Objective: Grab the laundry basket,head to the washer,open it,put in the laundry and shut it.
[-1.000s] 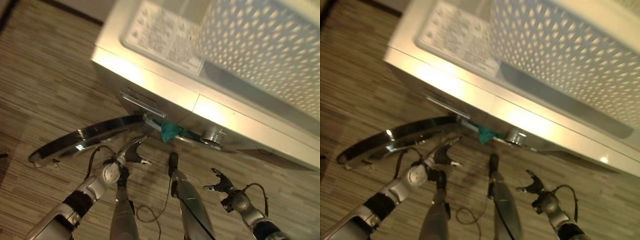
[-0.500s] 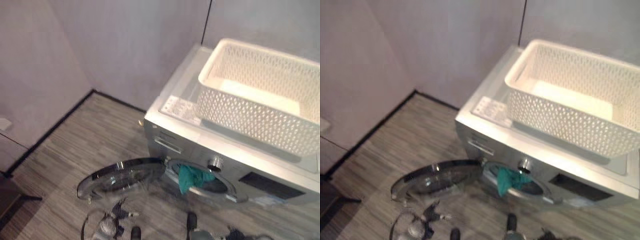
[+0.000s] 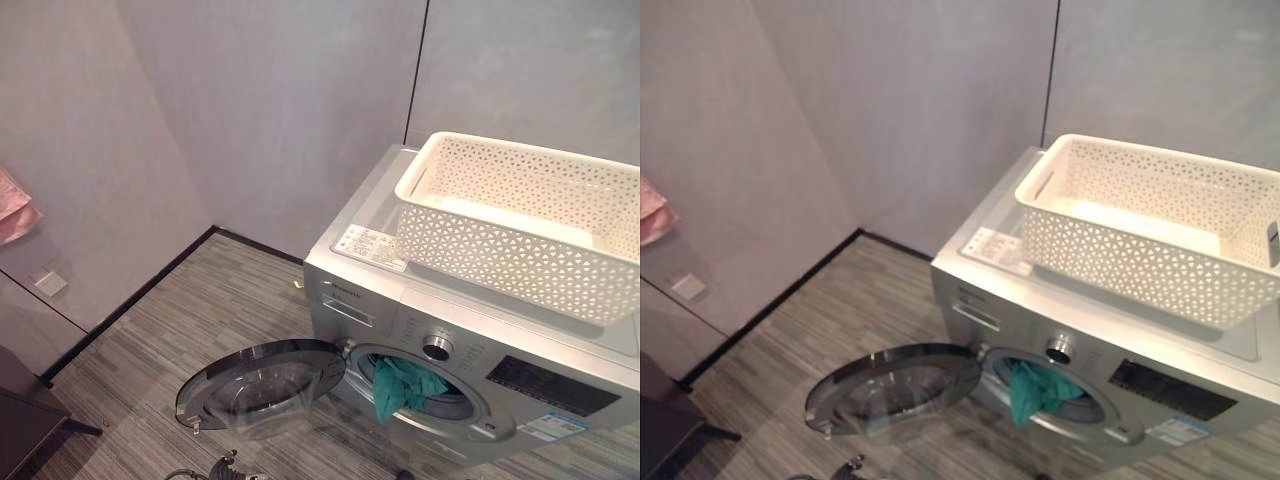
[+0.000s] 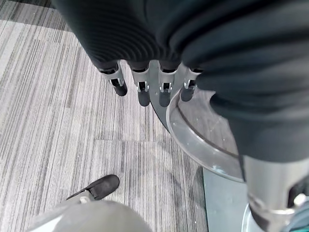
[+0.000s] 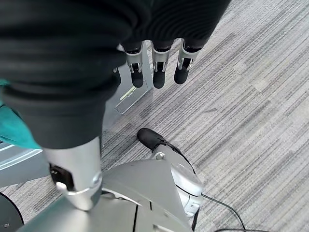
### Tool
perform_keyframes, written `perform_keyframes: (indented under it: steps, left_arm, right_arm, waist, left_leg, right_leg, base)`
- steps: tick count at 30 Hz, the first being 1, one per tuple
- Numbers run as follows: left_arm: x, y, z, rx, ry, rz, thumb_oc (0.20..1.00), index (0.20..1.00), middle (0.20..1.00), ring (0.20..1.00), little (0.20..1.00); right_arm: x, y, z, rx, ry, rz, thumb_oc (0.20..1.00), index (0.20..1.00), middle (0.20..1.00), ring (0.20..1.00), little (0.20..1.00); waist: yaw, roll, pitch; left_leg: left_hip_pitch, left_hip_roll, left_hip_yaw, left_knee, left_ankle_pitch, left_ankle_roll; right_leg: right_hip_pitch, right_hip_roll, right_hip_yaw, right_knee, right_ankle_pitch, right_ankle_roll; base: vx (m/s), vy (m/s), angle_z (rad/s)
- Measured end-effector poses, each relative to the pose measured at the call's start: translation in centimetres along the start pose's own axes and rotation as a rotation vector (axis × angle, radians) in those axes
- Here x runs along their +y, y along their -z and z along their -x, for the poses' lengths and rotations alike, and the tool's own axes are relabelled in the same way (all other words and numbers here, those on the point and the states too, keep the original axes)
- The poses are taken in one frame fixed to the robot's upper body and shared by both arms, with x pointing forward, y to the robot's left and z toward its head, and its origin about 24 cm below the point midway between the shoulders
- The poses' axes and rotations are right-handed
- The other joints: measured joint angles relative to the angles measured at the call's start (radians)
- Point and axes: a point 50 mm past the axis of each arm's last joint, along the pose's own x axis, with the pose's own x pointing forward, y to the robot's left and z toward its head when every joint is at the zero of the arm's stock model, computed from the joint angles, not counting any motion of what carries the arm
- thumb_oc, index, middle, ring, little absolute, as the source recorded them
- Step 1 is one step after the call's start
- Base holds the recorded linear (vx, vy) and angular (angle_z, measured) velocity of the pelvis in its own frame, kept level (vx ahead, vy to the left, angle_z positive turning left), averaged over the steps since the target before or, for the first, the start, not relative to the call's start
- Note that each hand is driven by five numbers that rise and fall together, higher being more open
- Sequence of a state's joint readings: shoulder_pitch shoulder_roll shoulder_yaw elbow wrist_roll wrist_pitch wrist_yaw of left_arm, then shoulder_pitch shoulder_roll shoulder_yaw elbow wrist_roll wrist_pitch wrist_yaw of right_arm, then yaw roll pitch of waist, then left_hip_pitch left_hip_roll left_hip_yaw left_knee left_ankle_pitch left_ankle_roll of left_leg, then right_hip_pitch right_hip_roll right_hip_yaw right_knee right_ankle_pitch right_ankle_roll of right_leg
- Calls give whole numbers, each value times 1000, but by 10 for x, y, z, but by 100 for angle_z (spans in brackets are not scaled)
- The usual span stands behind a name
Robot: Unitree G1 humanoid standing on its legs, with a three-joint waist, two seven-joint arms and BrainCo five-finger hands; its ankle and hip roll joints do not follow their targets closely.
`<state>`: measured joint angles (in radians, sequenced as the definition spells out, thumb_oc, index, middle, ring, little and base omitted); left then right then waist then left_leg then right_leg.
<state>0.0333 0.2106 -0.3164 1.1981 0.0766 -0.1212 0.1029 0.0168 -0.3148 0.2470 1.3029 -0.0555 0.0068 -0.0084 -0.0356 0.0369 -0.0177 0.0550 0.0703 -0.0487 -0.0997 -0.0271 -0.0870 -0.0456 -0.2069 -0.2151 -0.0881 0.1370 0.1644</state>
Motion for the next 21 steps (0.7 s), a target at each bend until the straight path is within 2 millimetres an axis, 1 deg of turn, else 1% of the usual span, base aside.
perform_keyframes:
  steps: [1, 2, 3, 4, 5, 6, 7, 8, 9, 10, 11, 12, 13, 14, 15, 16, 17, 18, 19, 20, 21]
  left_arm:
    - [0, 1, 0, 3, 2, -2, 1000, 1000, 1000, 1000, 1000]
    - [-1, 2, 0, 3, 13, -34, 1000, 1000, 1000, 1000, 1000]
    - [2, -3, -1, -11, 15, -60, 1000, 1000, 1000, 1000, 1000]
    - [7, -8, -3, -22, 6, -70, 1000, 1000, 1000, 1000, 1000]
    - [18, -23, -7, -57, -23, -67, 1000, 1000, 1000, 1000, 1000]
    - [23, -31, -8, -78, -35, -70, 1000, 1000, 1000, 1000, 1000]
    - [24, -34, -9, -86, -41, -71, 1000, 1000, 1000, 1000, 1000]
    - [27, -40, -10, -102, -57, -54, 1000, 1000, 1000, 1000, 1000]
    - [29, -39, -9, -102, -62, -55, 1000, 1000, 1000, 1000, 1000]
    - [35, -35, -9, -87, -77, -60, 1000, 1000, 1000, 1000, 1000]
    - [39, -33, -9, -76, -85, -62, 1000, 1000, 1000, 1000, 1000]
    - [37, -27, -8, -58, -81, -60, 1000, 1000, 1000, 1000, 1000]
    - [38, -21, -7, -36, -83, -61, 1000, 1000, 1000, 1000, 1000]
    - [38, -14, -5, -15, -87, -46, 1000, 1000, 1000, 1000, 1000]
    - [39, -10, -5, -9, -91, -42, 1000, 1000, 1000, 1000, 1000]
    - [40, -9, -4, -5, -95, -29, 1000, 1000, 1000, 1000, 1000]
    - [31, -5, -3, 7, -84, 11, 1000, 1000, 1000, 1000, 1000]
    - [24, -5, -3, 5, -73, 32, 1000, 1000, 1000, 1000, 1000]
    - [21, -13, -4, -24, -66, 44, 1000, 1000, 1000, 1000, 1000]
    - [14, -12, -3, -28, -52, 45, 1000, 1000, 1000, 1000, 1000]
    - [15, -20, -4, -55, -59, 50, 1000, 1000, 1000, 1000, 1000]
  right_arm:
    - [1, 0, 0, 1, -7, 0, 1000, 1000, 1000, 1000, 1000]
    - [-2, -12, -1, -25, -7, 4, 1000, 1000, 1000, 1000, 1000]
    - [-6, -26, -2, -56, 2, 12, 1000, 1000, 1000, 1000, 1000]
    - [-7, -34, -2, -80, 5, 15, 1000, 1000, 1000, 1000, 1000]
    - [-4, -37, -2, -88, -5, 19, 1000, 1000, 1000, 1000, 1000]
    - [-1, -36, -2, -82, -12, 30, 1000, 1000, 1000, 1000, 1000]
    - [-1, -38, -3, -84, -12, 30, 1000, 1000, 1000, 1000, 1000]
    - [-4, -32, -3, -60, -3, 18, 1000, 1000, 1000, 1000, 1000]
    - [-5, -30, -3, -54, -3, 22, 1000, 1000, 1000, 1000, 1000]
    - [-3, -32, -3, -57, -8, 38, 1000, 1000, 1000, 1000, 1000]
    - [-5, -32, -3, -58, -6, 44, 1000, 1000, 1000, 1000, 1000]
    - [-7, -35, -3, -64, -3, 52, 1000, 1000, 1000, 1000, 1000]
    - [-6, -37, -3, -68, -5, 65, 1000, 1000, 1000, 1000, 1000]
    - [1, -38, -3, -74, -28, 82, 1000, 1000, 1000, 1000, 1000]
    - [5, -42, -3, -84, -43, 93, 1000, 1000, 1000, 1000, 1000]
    - [7, -46, -3, -95, -51, 104, 1000, 1000, 1000, 1000, 1000]
    - [7, -56, -2, -123, -48, 115, 1000, 1000, 1000, 1000, 1000]
    - [10, -55, -2, -125, -50, 152, 1000, 1000, 1000, 1000, 1000]
    - [17, -54, -2, -124, -72, 185, 1000, 1000, 1000, 1000, 1000]
    - [20, -56, -2, -131, -77, 189, 1000, 1000, 1000, 1000, 1000]
    - [23, -56, -1, -141, -83, 203, 1000, 1000, 1000, 1000, 1000]
  waist:
    - [1, -8, 0]
    - [5, -23, 3]
    - [4, -36, 19]
    - [-5, -38, 33]
    - [-11, -57, 55]
    - [-5, -55, 61]
    - [3, -39, 69]
    - [-6, 1, 70]
    - [0, 9, 69]
    - [30, 2, 69]
    - [42, 0, 71]
    - [45, -2, 73]
    - [48, -4, 74]
    - [68, -14, 74]
    - [92, -29, 72]
    - [110, -40, 76]
    - [119, -35, 76]
    - [120, -27, 70]
    - [140, -32, 68]
    - [141, -34, 68]
    - [134, -45, 74]
  left_leg:
    - [1, -10, 9, 2, -1, 2]
    - [-6, -34, 59, 5, -5, 29]
    - [-17, -53, 89, 5, -6, 44]
    - [-17, -63, 99, 6, -3, 48]
    - [-31, -80, 109, 34, -8, 68]
    - [-41, -70, 121, 44, -10, 79]
    - [-42, -56, 125, 43, -9, 84]
    - [-38, -6, 126, 21, 22, 98]
    - [-38, 8, 127, 18, 28, 95]
    - [-38, 23, 143, 20, 44, 85]
    - [-42, 24, 142, 21, 42, 87]
    - [-46, 25, 145, 22, 55, 82]
    - [-56, 25, 142, 31, 57, 80]
    - [-61, 22, 144, 48, 58, 76]
    - [-64, 21, 156, 53, 59, 76]
    - [-68, 19, 169, 61, 60, 75]
    - [-91, 33, 161, 70, 71, 49]
    - [-106, 47, 154, 73, 93, 42]
    - [-125, 63, 135, 89, 111, 32]
    - [-150, 76, 123, 115, 129, 31]
    - [-178, 80, 109, 137, 141, 7]
  right_leg:
    - [-9, -5, 18, 1, 11, 1]
    - [-77, -19, 79, 41, 38, 7]
    - [-116, -28, 115, 58, 56, 2]
    - [-117, -39, 120, 51, 77, 2]
    - [-124, -52, 111, 43, 125, -8]
    - [-126, -42, 95, 12, 200, -1]
    - [-129, -36, 88, 11, 210, 8]
    - [-147, 10, 36, 212, 29, -18]
    - [-147, 25, 26, 295, -27, -22]
    - [-142, 35, 21, 450, -144, -7]
    - [-129, 34, 16, 487, -192, -7]
    - [-80, 30, 10, 458, -220, 2]
    - [-47, 29, 11, 452, -248, 17]
    - [14, 33, 14, 411, -273, 23]
    - [49, 33, 9, 331, -284, 17]
    - [76, 37, 1, 266, -294, -1]
    - [115, 72, -28, 153, -275, -43]
    - [130, 96, -40, 100, -239, -53]
    - [154, 119, -39, 29, -203, -74]
    - [171, 153, -51, -1, -187, -89]
    - [165, 151, -69, -8, -189, -94]
  base:
    - [-232, 157, -72]
    - [-236, 103, -108]
    - [-256, 98, -107]
    - [-237, 81, -62]
    - [-221, 60, -33]
    - [-129, 27, -28]
    - [-182, -5, -16]
    - [-160, -42, -2]
    - [-159, -42, -10]
    - [-137, -96, -25]
    - [-173, -193, -24]
    - [-173, -194, -7]
    - [-243, -268, -2]
    - [-158, -146, -16]
    - [-250, -285, -33]
    - [-245, -327, -39]
    - [-246, -328, -17]
    - [-330, -383, -2]
    - [-258, -256, 20]
    - [-314, -293, 31]
    - [-186, -129, 58]
